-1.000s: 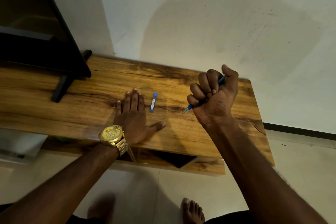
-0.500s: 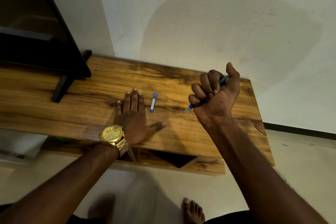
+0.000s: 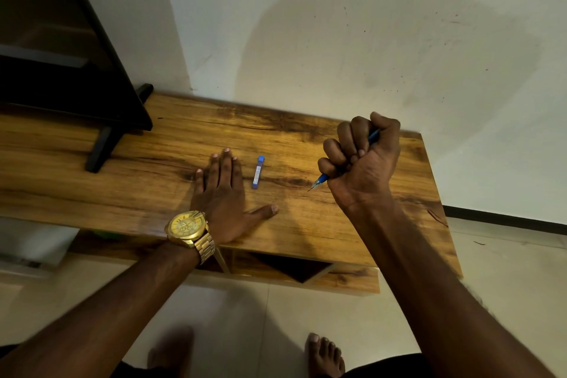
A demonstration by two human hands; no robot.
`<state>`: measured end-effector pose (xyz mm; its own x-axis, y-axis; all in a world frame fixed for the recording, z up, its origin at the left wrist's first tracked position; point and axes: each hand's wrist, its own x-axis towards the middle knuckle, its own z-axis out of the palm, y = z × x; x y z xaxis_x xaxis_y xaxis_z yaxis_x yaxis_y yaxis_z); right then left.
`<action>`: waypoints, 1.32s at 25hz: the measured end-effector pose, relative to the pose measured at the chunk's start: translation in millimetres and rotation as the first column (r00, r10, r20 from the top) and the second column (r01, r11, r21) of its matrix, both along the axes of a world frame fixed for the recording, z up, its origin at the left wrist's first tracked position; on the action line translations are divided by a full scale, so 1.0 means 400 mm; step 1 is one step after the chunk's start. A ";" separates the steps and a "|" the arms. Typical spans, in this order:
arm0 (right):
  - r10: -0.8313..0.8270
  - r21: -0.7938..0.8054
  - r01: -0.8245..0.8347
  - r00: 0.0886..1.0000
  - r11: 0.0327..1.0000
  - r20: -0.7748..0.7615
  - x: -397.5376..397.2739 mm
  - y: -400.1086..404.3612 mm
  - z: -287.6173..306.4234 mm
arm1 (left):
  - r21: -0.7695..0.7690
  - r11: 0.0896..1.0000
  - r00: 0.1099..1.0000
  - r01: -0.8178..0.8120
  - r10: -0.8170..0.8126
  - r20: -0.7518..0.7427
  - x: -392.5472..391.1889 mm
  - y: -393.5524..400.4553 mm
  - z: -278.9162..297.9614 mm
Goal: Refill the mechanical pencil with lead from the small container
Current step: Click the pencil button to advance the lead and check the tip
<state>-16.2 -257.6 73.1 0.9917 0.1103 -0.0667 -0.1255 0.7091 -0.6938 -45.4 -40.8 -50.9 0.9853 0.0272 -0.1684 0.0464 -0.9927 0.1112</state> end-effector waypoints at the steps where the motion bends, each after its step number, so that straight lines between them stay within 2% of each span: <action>1: 0.006 0.008 -0.006 1.000 1.000 0.004 0.000 -0.001 0.000 | -0.001 1.000 1.000 0.001 -0.001 -0.004 0.001 0.000 -0.001; 27: -0.001 0.044 0.002 1.000 0.999 -0.011 0.003 -0.004 0.003 | -0.023 1.000 1.000 -0.009 0.008 -0.004 -0.003 -0.002 0.010; 33: 0.089 0.281 -0.072 0.995 0.957 -0.048 -0.001 -0.018 -0.009 | -0.050 0.999 0.999 -0.020 0.019 -0.028 -0.001 0.000 0.024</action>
